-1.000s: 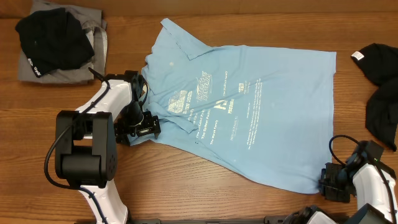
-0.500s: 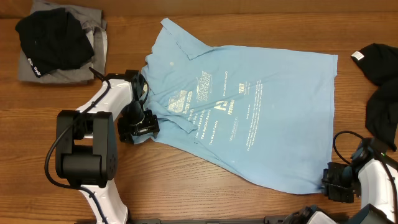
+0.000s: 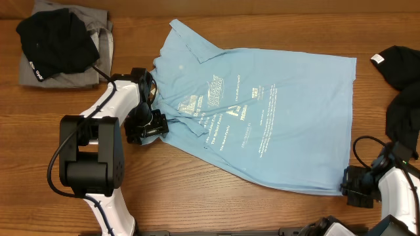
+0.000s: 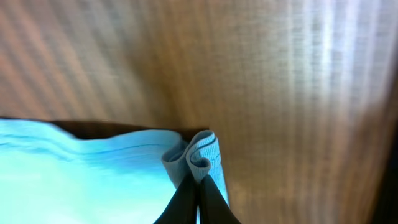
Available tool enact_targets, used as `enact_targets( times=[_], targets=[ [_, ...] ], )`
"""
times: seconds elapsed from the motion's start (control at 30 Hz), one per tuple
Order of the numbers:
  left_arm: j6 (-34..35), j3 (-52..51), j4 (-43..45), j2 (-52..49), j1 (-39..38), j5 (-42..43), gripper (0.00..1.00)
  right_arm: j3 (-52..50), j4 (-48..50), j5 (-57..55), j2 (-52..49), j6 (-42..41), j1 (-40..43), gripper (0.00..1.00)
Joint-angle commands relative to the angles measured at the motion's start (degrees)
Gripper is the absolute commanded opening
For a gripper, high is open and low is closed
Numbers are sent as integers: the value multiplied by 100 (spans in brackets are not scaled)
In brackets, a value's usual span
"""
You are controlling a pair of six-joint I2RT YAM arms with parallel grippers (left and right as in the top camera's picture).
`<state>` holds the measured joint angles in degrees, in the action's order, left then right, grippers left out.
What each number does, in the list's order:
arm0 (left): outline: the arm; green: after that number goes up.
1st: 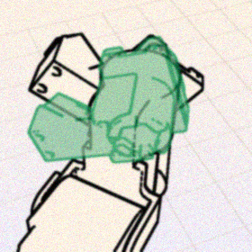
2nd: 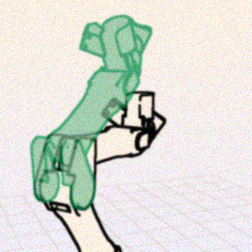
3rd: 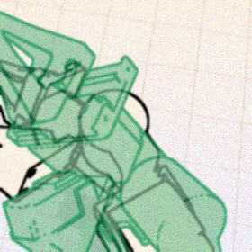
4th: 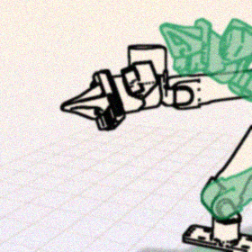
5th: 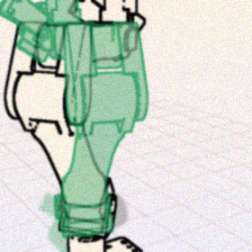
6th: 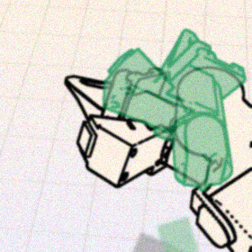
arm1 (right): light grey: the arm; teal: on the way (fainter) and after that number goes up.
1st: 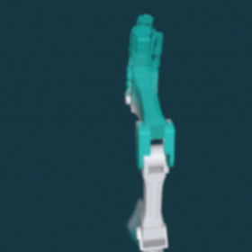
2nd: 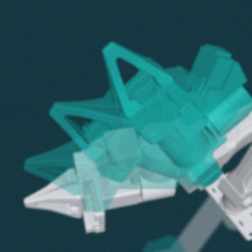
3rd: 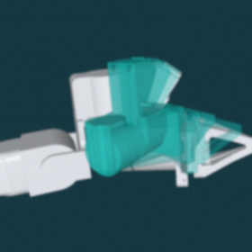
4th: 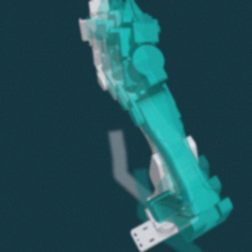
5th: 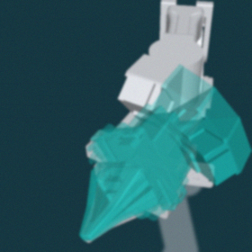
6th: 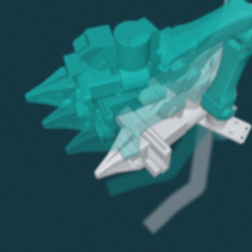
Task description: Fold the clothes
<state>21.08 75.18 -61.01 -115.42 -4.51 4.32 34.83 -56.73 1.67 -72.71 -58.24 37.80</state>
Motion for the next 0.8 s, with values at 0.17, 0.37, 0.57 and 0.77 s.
enact_targets(
  times=[0.17,0.37,0.57,0.77],
  targets=[
    [81,118,177,-107,0,24,80,157,732,817,-4,-11,9,4],
    [76,223,66,-70,-2,24,76,157,997,857,-4,-13,9,4],
    [-35,391,120,367,-2,22,73,166,1329,1161,-4,-13,11,4],
    [-81,560,243,844,-2,50,74,168,1709,1392,-4,-35,11,4]
  ],
)
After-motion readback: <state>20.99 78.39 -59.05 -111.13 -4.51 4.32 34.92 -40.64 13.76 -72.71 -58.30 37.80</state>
